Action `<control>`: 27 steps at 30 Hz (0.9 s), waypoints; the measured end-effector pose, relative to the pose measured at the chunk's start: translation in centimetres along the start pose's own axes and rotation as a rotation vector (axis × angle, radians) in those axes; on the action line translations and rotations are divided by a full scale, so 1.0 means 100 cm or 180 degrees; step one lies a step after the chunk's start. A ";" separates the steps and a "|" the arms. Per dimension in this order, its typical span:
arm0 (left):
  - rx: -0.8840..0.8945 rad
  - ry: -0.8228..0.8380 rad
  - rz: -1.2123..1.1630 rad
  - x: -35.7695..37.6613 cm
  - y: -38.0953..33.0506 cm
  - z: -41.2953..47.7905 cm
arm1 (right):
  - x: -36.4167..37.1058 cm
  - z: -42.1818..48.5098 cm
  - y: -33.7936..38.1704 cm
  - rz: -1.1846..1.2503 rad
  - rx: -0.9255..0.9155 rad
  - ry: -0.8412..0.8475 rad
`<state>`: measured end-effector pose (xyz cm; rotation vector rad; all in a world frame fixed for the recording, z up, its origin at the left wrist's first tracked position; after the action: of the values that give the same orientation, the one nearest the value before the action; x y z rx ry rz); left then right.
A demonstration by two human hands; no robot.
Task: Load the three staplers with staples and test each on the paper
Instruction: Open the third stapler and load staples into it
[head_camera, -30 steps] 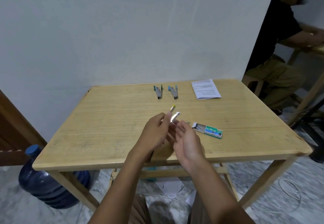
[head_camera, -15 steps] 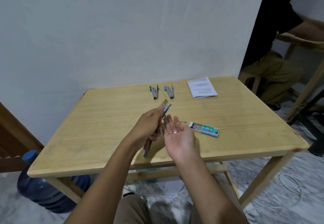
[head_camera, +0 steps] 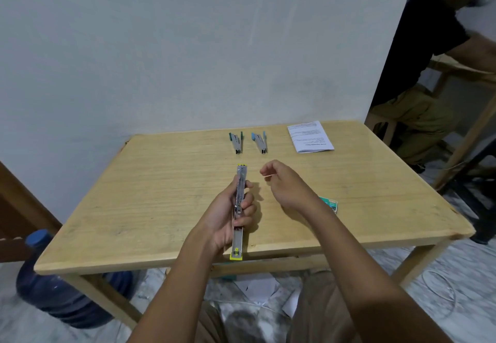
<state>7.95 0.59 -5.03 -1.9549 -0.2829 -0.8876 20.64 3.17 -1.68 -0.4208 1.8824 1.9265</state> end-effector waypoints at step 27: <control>-0.0038 -0.0001 0.0240 -0.008 0.003 0.011 | -0.097 -0.026 -0.034 -0.1643 0.0204 0.0175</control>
<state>8.07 1.49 -6.13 -1.9639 -0.2032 -0.8418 30.53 -0.17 -0.05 -0.8513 1.6526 1.5189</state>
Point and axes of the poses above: each hand's wrist, its own z-axis towards the middle knuckle, its own x-axis out of the palm, y = z × x, the point moved 6 cm from there along z, towards the middle knuckle, and after that the axes turned 2 degrees about -y, right-handed, at the moved point
